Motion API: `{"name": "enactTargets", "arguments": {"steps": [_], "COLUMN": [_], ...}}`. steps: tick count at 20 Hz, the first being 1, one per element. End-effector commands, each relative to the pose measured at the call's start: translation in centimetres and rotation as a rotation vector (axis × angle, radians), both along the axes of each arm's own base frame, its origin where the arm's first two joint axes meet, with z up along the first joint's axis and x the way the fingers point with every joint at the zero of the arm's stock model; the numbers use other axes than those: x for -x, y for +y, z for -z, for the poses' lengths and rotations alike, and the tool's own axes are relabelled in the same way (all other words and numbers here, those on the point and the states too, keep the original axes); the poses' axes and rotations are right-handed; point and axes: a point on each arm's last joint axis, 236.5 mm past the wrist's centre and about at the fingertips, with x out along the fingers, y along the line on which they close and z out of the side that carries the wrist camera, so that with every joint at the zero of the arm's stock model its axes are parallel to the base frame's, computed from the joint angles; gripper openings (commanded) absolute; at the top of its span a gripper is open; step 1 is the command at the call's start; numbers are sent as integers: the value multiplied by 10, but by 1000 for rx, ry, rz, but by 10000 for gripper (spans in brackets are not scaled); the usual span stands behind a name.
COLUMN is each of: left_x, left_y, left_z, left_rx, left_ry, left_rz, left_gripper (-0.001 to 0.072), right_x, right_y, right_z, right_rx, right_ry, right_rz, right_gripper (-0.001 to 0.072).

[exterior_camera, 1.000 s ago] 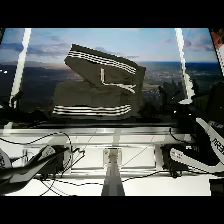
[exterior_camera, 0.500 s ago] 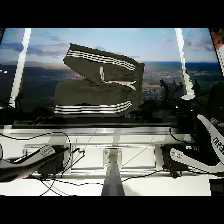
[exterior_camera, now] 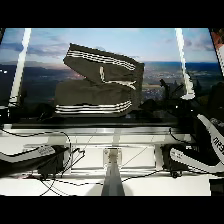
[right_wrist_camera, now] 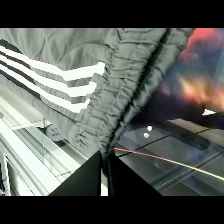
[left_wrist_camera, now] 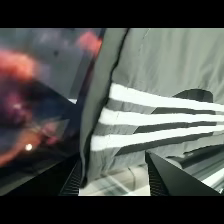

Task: Fold the clothes and pants, and hang the long-sleeved shirts on hangers.

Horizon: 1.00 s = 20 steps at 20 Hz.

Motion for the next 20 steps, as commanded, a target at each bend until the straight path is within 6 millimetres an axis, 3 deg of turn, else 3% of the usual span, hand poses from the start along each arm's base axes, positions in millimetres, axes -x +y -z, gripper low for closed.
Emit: {"name": "enactTargets", "arguments": {"steps": [1, 2, 4, 7, 10, 12, 13, 14, 17, 18, 20], "left_x": [-3, -3, 0, 2, 1, 1, 0, -4, -42, -62, -108], "left_y": [4, 4, -1, -6, -17, -33, -40, -46, -65, -67, -65], "left_z": [7, 7, 4, 1, 2, 2, 2, 0, -39, -62, -127], "left_rx": [-28, -28, -6, 11, 12, 6, 0, -1, 66, 86, 72], "left_ry": [-40, -43, -40, -44, -43, -66, -75, -85, -200, -270, -466], "left_rz": [28, 32, 47, 70, 121, 210, 249, 276, 294, 292, 274], "left_gripper": [458, 448, 279, 265, 132, 120, 33, 18, 17, 16, 16], "right_x": [0, 0, 0, -1, -4, -4, -4, -5, -19, -29, -53], "right_y": [0, 0, 0, 0, -2, -2, -2, -2, 3, 4, 5], "right_z": [0, 0, 0, 0, 2, 2, 2, 0, -26, -42, -87], "right_rx": [0, 0, 0, 2, 13, 14, 13, 10, -23, -31, -38], "right_ry": [-2, -2, -2, -3, -9, -10, -10, -12, -68, -108, -236], "right_rz": [0, 0, -1, 1, 11, 14, 13, 9, -39, -58, -95], "right_gripper": [20, 21, 20, 21, 20, 20, 20, 20, 19, 19, 19]}}
